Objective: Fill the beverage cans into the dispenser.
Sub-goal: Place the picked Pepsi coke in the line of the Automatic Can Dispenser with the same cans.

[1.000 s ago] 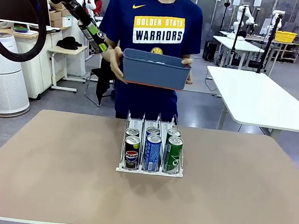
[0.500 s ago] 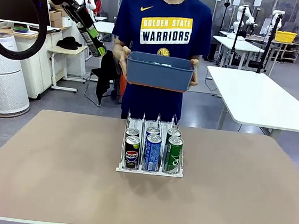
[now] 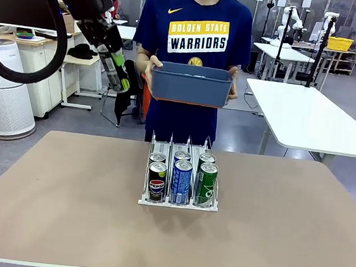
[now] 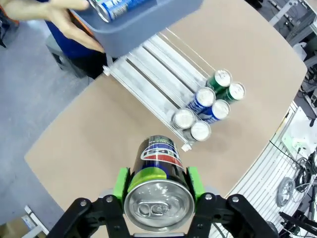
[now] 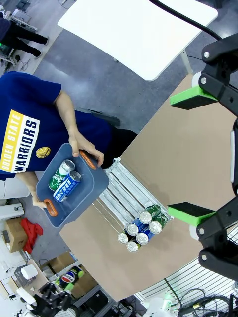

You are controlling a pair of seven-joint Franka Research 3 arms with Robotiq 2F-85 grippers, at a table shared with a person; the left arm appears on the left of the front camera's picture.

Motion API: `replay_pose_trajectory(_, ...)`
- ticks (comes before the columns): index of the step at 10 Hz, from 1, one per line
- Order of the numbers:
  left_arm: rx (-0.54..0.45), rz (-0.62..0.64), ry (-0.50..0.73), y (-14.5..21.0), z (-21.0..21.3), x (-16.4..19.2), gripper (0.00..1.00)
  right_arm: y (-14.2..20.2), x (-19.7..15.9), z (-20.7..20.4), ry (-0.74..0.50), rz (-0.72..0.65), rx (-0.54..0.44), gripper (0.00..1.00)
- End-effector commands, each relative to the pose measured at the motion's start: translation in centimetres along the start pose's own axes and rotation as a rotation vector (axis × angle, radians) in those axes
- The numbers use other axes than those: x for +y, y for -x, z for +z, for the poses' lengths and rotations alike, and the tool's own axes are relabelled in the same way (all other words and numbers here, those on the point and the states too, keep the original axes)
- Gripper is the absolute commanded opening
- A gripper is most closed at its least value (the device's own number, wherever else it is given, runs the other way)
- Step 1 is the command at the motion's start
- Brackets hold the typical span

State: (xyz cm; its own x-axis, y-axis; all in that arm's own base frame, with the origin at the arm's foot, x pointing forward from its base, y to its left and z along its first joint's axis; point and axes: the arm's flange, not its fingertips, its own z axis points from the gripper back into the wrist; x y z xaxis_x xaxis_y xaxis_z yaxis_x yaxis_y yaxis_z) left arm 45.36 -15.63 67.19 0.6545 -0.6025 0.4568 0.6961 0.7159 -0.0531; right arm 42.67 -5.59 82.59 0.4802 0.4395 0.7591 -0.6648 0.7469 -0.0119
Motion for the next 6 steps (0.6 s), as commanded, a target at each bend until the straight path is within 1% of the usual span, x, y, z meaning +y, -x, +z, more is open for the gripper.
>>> replay_pose_trajectory(1,0.062,0.003,-0.013,0.84,-1.56,-1.33,0.58,0.07,0.17,-0.04,-0.005,0.002,0.000,1.00)
replay_pose_trajectory(2,0.067,-0.024,0.055,0.97,-1.98,-1.29,0.58,0.07,0.17,-0.04,-0.005,0.002,0.000,1.00)
replay_pose_trajectory(3,0.034,0.001,0.008,0.34,-1.28,-0.99,0.58,0.07,0.17,-0.04,-0.005,0.002,0.000,1.00)
replay_pose_trajectory(6,0.034,0.001,0.008,0.34,-1.28,-0.99,0.58,0.07,0.17,-0.04,-0.005,0.002,0.000,1.00)
